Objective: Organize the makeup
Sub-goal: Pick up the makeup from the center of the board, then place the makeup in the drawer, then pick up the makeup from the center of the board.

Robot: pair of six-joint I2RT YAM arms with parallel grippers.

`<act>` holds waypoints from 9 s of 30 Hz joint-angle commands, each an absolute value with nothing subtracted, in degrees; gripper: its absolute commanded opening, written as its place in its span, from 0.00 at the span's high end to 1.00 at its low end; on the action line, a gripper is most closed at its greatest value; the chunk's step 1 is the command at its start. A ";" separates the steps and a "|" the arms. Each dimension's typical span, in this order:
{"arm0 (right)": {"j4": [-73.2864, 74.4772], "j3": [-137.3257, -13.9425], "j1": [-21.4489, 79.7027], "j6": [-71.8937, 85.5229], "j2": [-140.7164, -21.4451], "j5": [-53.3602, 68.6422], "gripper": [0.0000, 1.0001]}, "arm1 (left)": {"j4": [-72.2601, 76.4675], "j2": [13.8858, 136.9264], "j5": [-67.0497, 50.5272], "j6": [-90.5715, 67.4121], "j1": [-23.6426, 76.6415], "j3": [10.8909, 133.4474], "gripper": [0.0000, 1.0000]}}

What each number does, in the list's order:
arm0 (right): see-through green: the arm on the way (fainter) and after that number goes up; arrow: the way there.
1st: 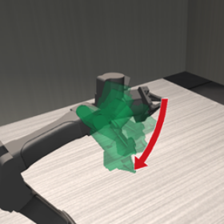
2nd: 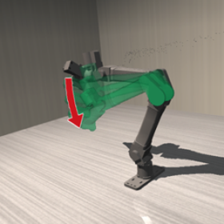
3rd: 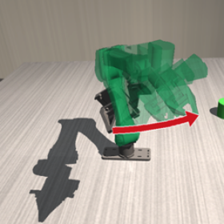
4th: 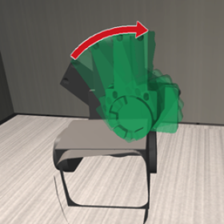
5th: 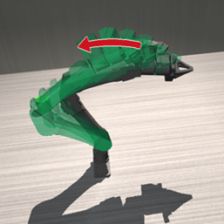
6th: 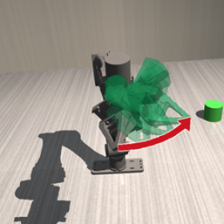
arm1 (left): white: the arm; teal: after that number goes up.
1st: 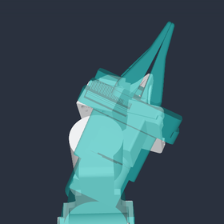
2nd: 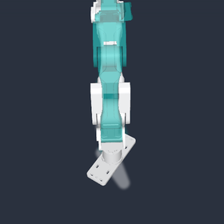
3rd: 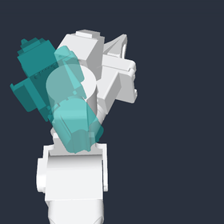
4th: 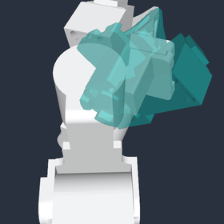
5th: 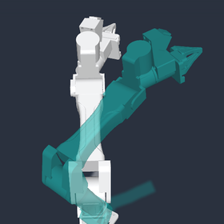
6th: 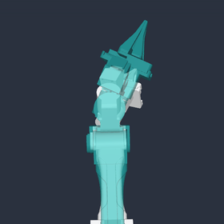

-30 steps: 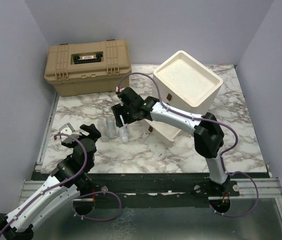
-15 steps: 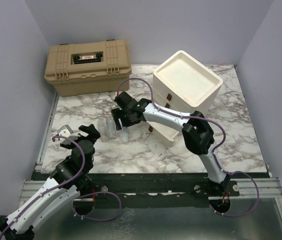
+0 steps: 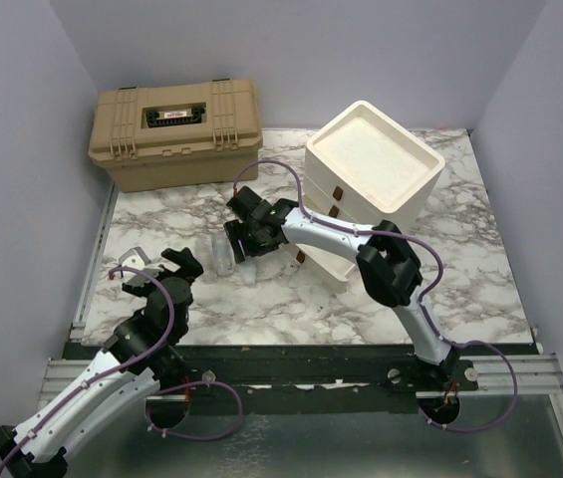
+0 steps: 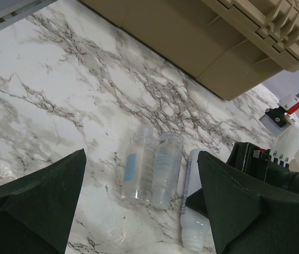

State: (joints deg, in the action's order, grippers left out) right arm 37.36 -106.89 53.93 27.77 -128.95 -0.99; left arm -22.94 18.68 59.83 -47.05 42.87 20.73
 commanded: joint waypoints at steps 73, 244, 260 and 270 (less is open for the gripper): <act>33.93 -76.66 45.62 1.92 -93.10 -15.69 0.61 | -15.03 29.52 50.68 -45.30 42.73 18.88 0.09; 31.38 -103.48 55.55 24.24 -125.46 -8.88 0.61 | -20.84 44.20 4.16 -45.71 0.88 29.53 0.02; 30.05 -98.47 55.55 22.67 -112.59 -8.94 0.63 | -19.45 46.90 5.28 -48.08 0.88 30.03 0.03; 27.60 -91.96 55.55 19.22 -102.12 -17.00 0.64 | -18.20 47.24 4.18 -48.27 0.88 29.94 0.03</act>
State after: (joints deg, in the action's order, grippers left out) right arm 30.22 -94.78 55.18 22.02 -106.26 -11.00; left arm -19.75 46.94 4.38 -47.99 1.19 29.32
